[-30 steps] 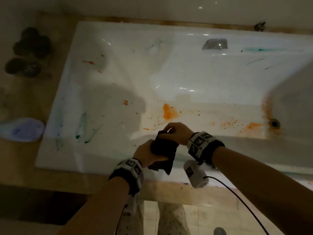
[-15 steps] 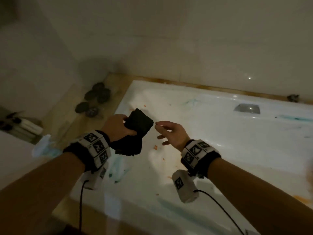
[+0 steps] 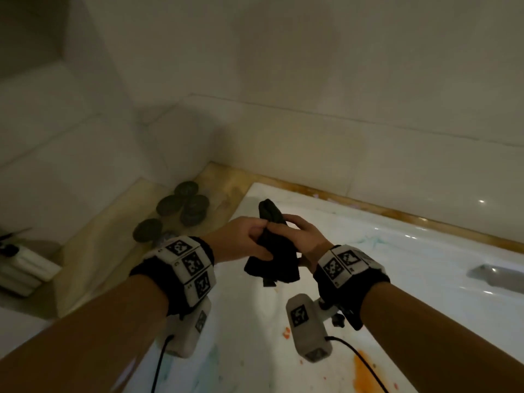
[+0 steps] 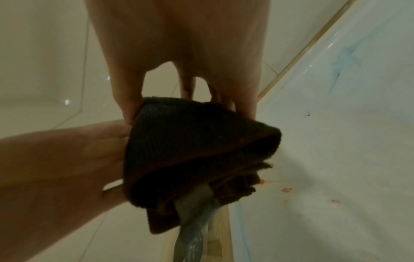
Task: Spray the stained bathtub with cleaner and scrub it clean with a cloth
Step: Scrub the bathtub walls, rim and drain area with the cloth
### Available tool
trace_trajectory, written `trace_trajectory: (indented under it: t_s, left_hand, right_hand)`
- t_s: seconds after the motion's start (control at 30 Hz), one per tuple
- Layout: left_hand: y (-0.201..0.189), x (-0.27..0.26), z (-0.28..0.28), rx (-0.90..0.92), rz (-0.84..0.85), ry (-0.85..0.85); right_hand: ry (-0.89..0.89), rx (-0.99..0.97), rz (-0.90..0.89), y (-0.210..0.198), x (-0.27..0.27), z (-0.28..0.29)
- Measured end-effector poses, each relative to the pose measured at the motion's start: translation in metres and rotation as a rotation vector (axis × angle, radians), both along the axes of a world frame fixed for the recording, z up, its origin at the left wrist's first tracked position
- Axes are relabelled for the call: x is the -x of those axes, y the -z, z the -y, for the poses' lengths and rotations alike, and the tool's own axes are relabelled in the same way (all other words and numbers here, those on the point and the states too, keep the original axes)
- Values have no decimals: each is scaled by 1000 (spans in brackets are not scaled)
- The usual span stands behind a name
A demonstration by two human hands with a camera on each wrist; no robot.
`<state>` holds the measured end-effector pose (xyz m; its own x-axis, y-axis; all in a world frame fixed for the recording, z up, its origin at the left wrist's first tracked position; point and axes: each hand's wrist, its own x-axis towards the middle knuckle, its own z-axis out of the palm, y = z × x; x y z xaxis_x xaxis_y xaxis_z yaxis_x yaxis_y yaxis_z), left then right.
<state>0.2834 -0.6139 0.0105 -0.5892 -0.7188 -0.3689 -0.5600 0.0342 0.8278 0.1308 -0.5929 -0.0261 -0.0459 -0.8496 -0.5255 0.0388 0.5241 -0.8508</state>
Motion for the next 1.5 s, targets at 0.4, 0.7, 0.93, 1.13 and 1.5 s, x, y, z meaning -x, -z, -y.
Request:
trace_trajectory:
  t_s: [0.4,0.7,0.93,1.13,1.5]
  left_hand:
    - [117,-30,163,336,892,15]
    - [221,-22,208,314,816,-47]
    - [253,0,225,228,883,-24]
    - [243,4,229,233,936,25]
    - [244,3,228,251,966,50]
  right_hand:
    - [-351,41,-974,96,57,141]
    - [-277,129,-1236,163,78,215]
    - [-214,158,-1143,195,71,273]
    - [-387,-23,-1529,219,80,271]
    - [-529,321,-1465,241,63,234]
